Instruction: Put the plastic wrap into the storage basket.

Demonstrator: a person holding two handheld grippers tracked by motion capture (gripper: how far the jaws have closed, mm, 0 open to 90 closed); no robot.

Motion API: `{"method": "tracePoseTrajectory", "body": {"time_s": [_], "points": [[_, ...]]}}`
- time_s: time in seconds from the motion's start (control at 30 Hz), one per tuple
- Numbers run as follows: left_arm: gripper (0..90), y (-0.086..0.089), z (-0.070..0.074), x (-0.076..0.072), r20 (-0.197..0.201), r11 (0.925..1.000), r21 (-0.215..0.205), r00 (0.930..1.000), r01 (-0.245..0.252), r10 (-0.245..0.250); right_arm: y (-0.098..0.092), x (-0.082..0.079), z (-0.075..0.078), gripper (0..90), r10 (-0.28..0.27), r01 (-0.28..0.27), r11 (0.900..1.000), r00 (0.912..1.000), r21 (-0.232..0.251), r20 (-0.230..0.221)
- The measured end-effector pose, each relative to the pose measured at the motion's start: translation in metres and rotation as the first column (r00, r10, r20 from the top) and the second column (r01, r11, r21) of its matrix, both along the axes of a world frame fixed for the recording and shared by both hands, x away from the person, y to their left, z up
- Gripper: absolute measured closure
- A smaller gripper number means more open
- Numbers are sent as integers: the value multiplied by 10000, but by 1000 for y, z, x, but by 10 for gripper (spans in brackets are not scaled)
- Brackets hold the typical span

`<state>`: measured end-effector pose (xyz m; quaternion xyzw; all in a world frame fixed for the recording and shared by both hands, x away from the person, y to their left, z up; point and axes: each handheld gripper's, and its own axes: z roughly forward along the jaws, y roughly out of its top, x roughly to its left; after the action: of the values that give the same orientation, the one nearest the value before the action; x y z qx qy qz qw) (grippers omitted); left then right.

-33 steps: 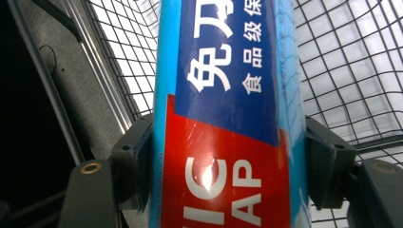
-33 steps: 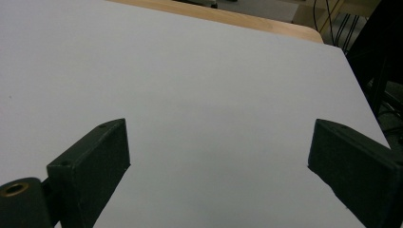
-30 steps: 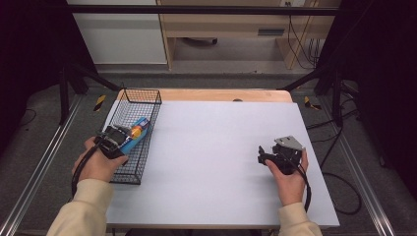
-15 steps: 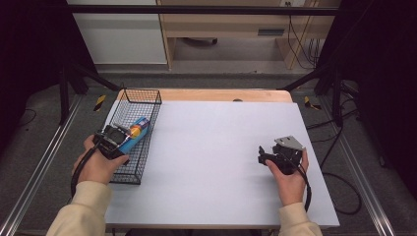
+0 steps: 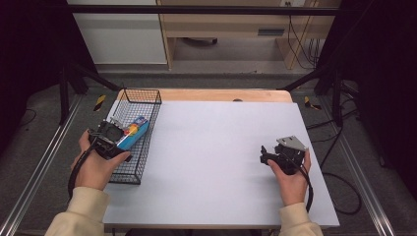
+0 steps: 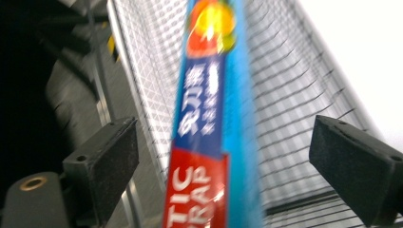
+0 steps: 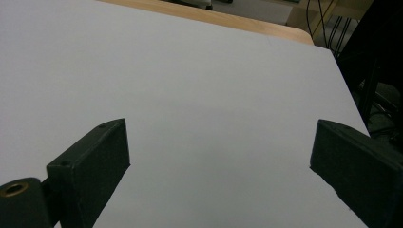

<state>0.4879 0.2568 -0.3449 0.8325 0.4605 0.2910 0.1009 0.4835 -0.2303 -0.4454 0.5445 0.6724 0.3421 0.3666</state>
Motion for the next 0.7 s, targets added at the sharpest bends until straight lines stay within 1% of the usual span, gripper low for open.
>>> {"method": "tracePoseTrajectory", "body": {"time_s": [0.07, 0.1, 0.13, 0.2, 0.3, 0.33, 0.37, 0.4, 0.43, 0.5, 0.53, 0.57, 0.6, 0.63, 0.67, 0.7], "points": [[86, -4, 3, -2, 211, 9991, -326, 9994, 287, -280, -1, -1, 0, 60, -22, 22, 10000, 10000, -21, -1], [92, -7, 5, -4, 248, 9967, -651, 9986, 485, -470, -1, -1, 1, 60, -71, 71, 10000, 10000, -22, 24], [99, -8, 6, -5, 236, 9950, -790, 9979, 617, -601, -1, -2, 1, 59, -104, 105, 9999, 9999, -50, 65], [85, -11, 9, -7, 495, 9859, -1424, 9955, 877, -814, -1, -3, 2, 58, -115, 116, 9999, 9999, -87, 105], [73, -15, 15, -11, 936, 9698, -2001, 9880, 1397, -1230, -1, -5, 4, 57, -87, 92, 9998, 9996, -177, 266], [64, -16, 17, -12, 1037, 9606, -2240, 9841, 1645, -1443, -1, -5, 4, 53, -87, 91, 9998, 9996, -150, 286], [60, -18, 18, -12, 1220, 9470, -2560, 9783, 1942, -1677, -1, -5, 4, 49, -47, 51, 9999, 9996, -108, 290], [57, -20, 20, -13, 1395, 9369, -2744, 9729, 2167, -1842, -1, -5, 4, 45, 12, -9, 10000, 9995, -77, 331], [56, -20, 21, -13, 1527, 9307, -2844, 9692, 2301, -1930, -1, -5, 5, 45, 30, -28, 10000, 9994, -40, 353], [54, -24, 21, -13, 1715, 9139, -3044, 9592, 2686, -2248, -1, -6, 6, 40, 142, -149, 9998, 9990, 165, 413], [51, -25, 21, -12, 1790, 9077, -3076, 9543, 2855, -2394, 0, -7, 7, 40, 160, -169, 9997, 9987, 179, 476], [50, -27, 21, -12, 1915, 8963, -3216, 9480, 3052, -2541, 0, -7, 7, 40, 166, -174, 9997, 9985, 151, 520], [50, -28, 20, -12, 1964, 8919, -3235, 9444, 3162, -2636, 1, -9, 8, 40, 222, -231, 9996, 9981, 153, 573], [50, -30, 19, -10, 2154, 8843, -3248, 9367, 3354, -2762, 1, -9, 9, 39, 257, -269, 9995, 9979, 179, 603], [50, -32, 19, -9, 2270, 8802, -3215, 9309, 3491, -2862, 2, -11, 9, 39, 313, -324, 9993, 9976, 165, 623], [51, -34, 19, -8, 2301, 8720, -3286, 9262, 3629, -2987, 2, -12, 10, 39, 368, -380, 9991, 9972, 164, 652]]}}
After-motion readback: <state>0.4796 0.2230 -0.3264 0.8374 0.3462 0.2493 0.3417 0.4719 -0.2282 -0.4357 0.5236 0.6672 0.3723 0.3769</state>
